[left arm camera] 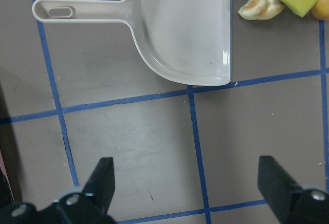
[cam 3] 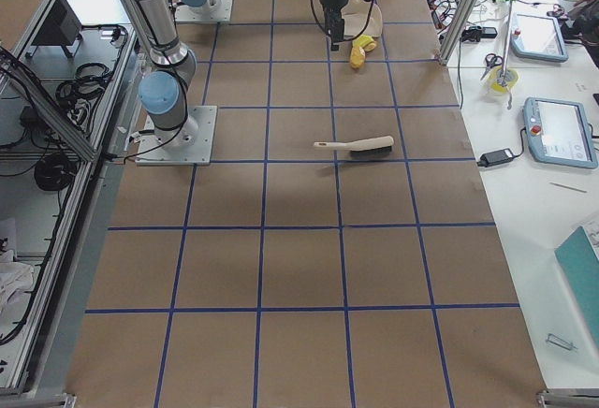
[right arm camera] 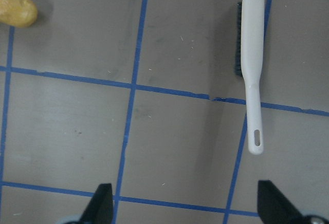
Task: Sweep and dump trash into bin
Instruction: 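Reach the left gripper to the dustpan handle while the right gripper reaches the brush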
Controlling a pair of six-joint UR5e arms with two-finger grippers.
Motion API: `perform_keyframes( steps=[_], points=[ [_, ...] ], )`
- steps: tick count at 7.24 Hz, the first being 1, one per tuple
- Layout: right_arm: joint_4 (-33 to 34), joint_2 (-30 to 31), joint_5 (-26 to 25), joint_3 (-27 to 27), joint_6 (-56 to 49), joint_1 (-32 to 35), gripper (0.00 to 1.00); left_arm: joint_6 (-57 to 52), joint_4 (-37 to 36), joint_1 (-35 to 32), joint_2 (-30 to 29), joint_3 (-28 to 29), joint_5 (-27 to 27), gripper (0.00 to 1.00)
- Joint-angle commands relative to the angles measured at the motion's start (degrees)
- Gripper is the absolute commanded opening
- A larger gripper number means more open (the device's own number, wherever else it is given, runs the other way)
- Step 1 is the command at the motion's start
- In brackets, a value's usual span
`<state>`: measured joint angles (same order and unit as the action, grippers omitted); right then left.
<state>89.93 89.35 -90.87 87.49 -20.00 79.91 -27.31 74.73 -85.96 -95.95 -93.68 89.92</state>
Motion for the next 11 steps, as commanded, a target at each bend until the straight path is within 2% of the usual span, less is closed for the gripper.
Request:
perform_keyframes(
  steps=[1,2,3,4,6,9,11],
  points=[
    [3.82,-0.14,0.52,4.76,-12.13,-9.38,1.0,-17.99,-6.33,1.05,-4.31,-0.02,2.09,1.0],
    [8.29,-0.14,0.26,8.19,-16.43,-11.51,1.0,-23.87,-10.87,2.1,-7.64,0.25,1.4,1.0],
    [9.9,-0.32,0.43,11.44,-16.65,-13.27,1.0,-30.89,-14.23,2.11,-10.98,0.51,1.22,1.0],
    [14.09,-2.06,0.43,13.65,-16.65,-13.98,1.0,-37.58,-15.48,2.2,-13.62,1.04,1.22,1.0],
    [16.06,-7.15,-0.01,14.46,-15.95,-14.34,1.0,-53.22,-15.23,2.98,-16.54,3.84,1.83,1.0],
    [17.73,-12.08,-0.62,14.46,-16.74,-14.34,1.0,-58.2,-15.23,6.59,-17.61,4.29,1.57,1.0],
    [22.89,-16.82,-0.71,14.46,-16.3,-14.26,1.0,-58.91,-15.23,6.68,-17.87,4.73,1.13,1.0]
  ],
)
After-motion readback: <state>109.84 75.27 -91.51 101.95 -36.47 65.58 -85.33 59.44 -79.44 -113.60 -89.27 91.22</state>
